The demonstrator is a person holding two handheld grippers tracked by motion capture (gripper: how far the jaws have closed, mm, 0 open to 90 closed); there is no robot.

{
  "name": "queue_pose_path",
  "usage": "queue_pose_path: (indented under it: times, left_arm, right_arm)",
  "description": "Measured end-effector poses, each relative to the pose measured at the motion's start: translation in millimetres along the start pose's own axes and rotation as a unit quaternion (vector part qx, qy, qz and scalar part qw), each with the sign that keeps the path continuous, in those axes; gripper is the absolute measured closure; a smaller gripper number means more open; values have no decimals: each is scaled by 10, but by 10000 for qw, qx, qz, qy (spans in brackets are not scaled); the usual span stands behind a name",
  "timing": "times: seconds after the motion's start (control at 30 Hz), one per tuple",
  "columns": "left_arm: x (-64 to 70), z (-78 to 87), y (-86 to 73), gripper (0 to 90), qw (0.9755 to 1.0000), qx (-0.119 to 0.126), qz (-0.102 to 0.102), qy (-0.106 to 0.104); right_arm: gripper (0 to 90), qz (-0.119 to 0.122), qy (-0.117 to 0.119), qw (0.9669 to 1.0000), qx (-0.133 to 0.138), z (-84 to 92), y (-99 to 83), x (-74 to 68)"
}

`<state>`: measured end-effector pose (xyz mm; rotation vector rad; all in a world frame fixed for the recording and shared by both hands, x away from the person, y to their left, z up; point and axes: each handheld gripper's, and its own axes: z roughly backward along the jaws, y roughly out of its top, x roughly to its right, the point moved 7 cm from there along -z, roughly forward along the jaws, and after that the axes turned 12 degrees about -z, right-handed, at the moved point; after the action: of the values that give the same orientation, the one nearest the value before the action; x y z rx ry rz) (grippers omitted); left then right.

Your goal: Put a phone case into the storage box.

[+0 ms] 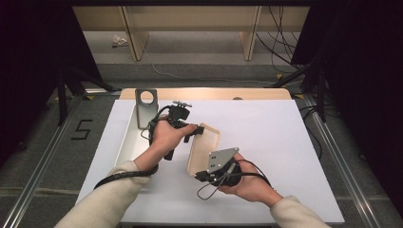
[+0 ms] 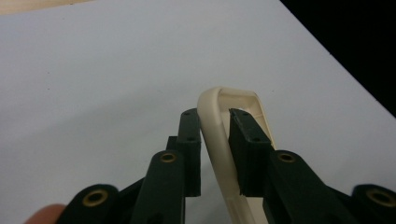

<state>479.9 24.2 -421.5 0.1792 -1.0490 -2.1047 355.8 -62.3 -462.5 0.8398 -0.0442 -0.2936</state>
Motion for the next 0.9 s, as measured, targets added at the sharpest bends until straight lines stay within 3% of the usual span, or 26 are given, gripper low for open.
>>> queue_pose_path:
  times: [0.17, 0.4, 0.43, 0.5, 0.67, 0.9]
  left_arm:
    - [80, 36, 58, 799, 9997, 148, 137, -132]
    - [192, 88, 165, 817, 9986, 497, -9, -166]
    - [199, 99, 180, 817, 9984, 549, -71, -148]
    - [177, 132, 206, 817, 9974, 674, -267, 47]
    - [110, 208, 232, 817, 9942, 989, -374, 169]
    - [1, 338, 240, 816, 9884, 1393, -491, 350]
  right_arm:
    - [885, 13, -32, 10000, -61, -19, -16, 11]
    - [874, 14, -247, 9997, -38, -37, -22, 48]
    - [849, -15, -279, 9996, -6, -37, -23, 58]
    - [690, -51, -438, 9990, 122, -21, -13, 99]
    - [476, -277, -703, 9963, 398, 64, 12, 193]
    - [301, -754, -872, 9909, 700, 172, -7, 306]
